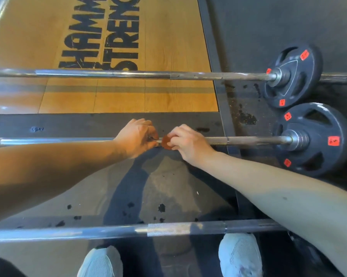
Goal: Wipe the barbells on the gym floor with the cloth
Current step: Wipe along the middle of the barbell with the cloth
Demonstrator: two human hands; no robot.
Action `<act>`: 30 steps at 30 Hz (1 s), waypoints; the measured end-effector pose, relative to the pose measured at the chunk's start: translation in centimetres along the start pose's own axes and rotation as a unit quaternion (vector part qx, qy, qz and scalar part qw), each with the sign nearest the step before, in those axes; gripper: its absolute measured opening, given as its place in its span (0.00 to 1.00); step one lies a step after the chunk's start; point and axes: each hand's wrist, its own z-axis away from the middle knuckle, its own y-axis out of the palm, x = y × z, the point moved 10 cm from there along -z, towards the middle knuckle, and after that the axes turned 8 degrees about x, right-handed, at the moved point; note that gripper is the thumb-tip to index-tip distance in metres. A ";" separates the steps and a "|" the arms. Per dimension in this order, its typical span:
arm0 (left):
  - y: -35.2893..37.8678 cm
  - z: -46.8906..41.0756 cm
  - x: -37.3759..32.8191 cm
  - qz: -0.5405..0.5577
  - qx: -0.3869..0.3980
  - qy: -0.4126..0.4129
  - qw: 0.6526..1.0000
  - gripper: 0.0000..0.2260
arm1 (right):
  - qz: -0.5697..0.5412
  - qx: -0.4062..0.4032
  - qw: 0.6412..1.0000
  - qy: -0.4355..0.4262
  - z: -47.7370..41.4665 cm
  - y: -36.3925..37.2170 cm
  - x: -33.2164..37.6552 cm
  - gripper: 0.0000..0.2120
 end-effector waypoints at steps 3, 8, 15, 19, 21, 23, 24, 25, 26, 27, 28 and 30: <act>0.2 0.0 0.0 -0.008 0.003 -0.002 1.000 0.07 | 0.028 -0.012 1.000 0.002 4.8 -2.0 -3.8 0.05; 0.5 -0.4 0.5 -0.008 0.008 -0.005 1.000 0.08 | 0.071 -0.036 0.992 0.095 9.1 -3.7 -7.3 0.09; 0.6 -0.9 0.8 -0.004 0.012 -0.016 1.000 0.13 | 0.079 -0.034 0.981 0.172 7.3 -2.3 -4.8 0.15; 0.7 -2.2 -0.9 0.010 0.005 0.007 1.000 0.14 | 0.032 -0.050 0.984 0.168 7.8 -3.0 -5.1 0.15; 1.4 -2.9 -2.2 0.004 0.013 0.024 1.000 0.14 | 0.015 -0.052 0.988 0.142 8.5 -3.2 -6.1 0.09; 2.0 -3.4 -3.1 -0.002 0.017 0.033 0.999 0.11 | 0.018 -0.050 0.990 0.130 9.9 -3.7 -7.4 0.06; 2.0 -3.5 -3.2 -0.003 0.014 0.032 0.999 0.11 | 0.019 -0.053 0.990 0.128 10.6 -4.2 -8.0 0.06; 2.0 -3.4 -3.2 -0.002 0.015 0.027 1.000 0.12 | 0.019 -0.061 0.990 0.128 11.2 -4.7 -8.6 0.07; 2.0 -3.3 -3.1 0.002 0.017 0.020 1.000 0.15 | 0.018 -0.071 0.989 0.125 11.6 -5.0 -9.0 0.06; 1.9 -3.2 -2.9 0.005 0.021 0.015 1.000 0.19 | 0.018 -0.079 0.989 0.120 11.5 -5.2 -9.1 0.06; 2.0 -3.2 -2.7 0.007 0.026 0.012 1.000 0.22 | 0.017 -0.083 0.990 0.110 10.8 -5.0 -8.8 0.05; 2.2 -3.3 -2.7 0.009 0.033 0.019 0.999 0.25 | 0.010 -0.074 0.995 0.070 7.9 -3.8 -6.7 0.04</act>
